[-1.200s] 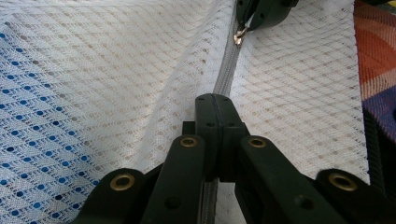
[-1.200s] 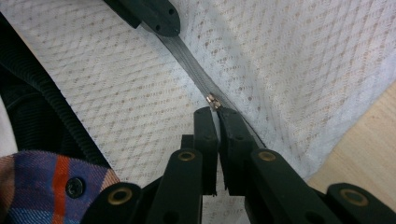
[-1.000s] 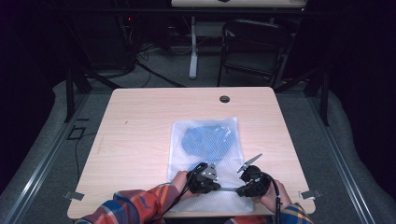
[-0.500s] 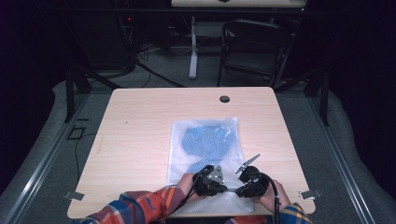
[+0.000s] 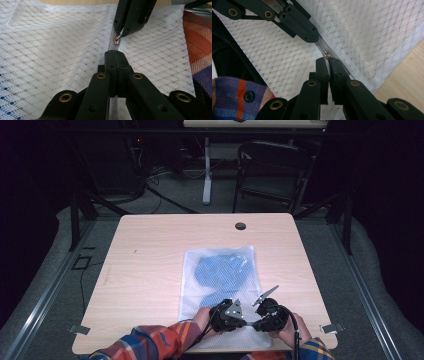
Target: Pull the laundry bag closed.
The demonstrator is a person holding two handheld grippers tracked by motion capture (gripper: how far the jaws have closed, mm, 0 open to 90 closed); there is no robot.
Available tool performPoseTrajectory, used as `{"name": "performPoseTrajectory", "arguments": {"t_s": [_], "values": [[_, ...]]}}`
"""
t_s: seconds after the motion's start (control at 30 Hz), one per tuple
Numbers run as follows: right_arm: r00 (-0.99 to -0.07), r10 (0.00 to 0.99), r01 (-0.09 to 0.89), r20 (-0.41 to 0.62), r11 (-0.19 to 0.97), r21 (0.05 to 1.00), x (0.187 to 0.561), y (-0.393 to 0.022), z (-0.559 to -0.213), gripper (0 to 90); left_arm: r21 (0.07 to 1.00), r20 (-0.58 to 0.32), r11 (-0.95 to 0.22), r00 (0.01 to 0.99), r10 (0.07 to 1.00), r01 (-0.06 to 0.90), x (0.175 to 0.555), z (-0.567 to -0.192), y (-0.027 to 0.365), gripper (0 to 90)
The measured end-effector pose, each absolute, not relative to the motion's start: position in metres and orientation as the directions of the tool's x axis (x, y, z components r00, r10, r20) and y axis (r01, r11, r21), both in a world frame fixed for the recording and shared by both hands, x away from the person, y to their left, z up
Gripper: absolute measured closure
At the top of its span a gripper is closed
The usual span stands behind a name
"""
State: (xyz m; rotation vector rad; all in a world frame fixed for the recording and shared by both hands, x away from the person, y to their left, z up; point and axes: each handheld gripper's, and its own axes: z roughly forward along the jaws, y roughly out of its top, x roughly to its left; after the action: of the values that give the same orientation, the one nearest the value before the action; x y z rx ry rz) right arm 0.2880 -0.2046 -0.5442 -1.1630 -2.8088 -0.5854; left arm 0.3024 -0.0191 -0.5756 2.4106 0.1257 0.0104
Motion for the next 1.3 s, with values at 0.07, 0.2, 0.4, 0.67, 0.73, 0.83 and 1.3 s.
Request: {"name": "performPoseTrajectory", "arguments": {"t_s": [0.07,0.2,0.4,0.67,0.73,0.83,1.3], "values": [[-0.717,0.673,0.69,0.184,0.645,0.327,0.288,-0.205,-0.544,87.0,0.661,-0.028,-0.745,0.995,0.094,0.089,0.302,-0.575,-0.019,90.0],[-0.719,0.668,0.688,0.191,0.647,0.328,0.288,-0.205,-0.544,87.0,0.667,-0.023,-0.741,0.996,0.092,0.084,0.302,-0.576,-0.019,90.0],[-0.721,0.668,0.686,0.185,0.651,0.325,0.288,-0.207,-0.543,87.0,0.652,-0.014,-0.753,0.995,0.1,0.085,0.302,-0.575,-0.019,90.0],[-0.716,0.669,0.691,0.198,0.643,0.329,0.288,-0.207,-0.543,87.0,0.652,-0.014,-0.754,0.995,0.1,0.085,0.302,-0.575,-0.019,90.0],[-0.718,0.671,0.689,0.186,0.648,0.323,0.288,-0.208,-0.543,87.0,0.654,-0.013,-0.752,0.995,0.099,0.083,0.302,-0.575,-0.019,90.0],[-0.715,0.672,0.693,0.193,0.643,0.326,0.288,-0.21,-0.543,87.0,0.655,-0.012,-0.751,0.995,0.098,0.081,0.303,-0.575,-0.019,90.0],[-0.704,0.683,0.702,0.194,0.628,0.336,0.286,-0.219,-0.542,87.0,0.659,-0.015,-0.748,0.995,0.096,0.082,0.303,-0.575,-0.019,90.0]]}}
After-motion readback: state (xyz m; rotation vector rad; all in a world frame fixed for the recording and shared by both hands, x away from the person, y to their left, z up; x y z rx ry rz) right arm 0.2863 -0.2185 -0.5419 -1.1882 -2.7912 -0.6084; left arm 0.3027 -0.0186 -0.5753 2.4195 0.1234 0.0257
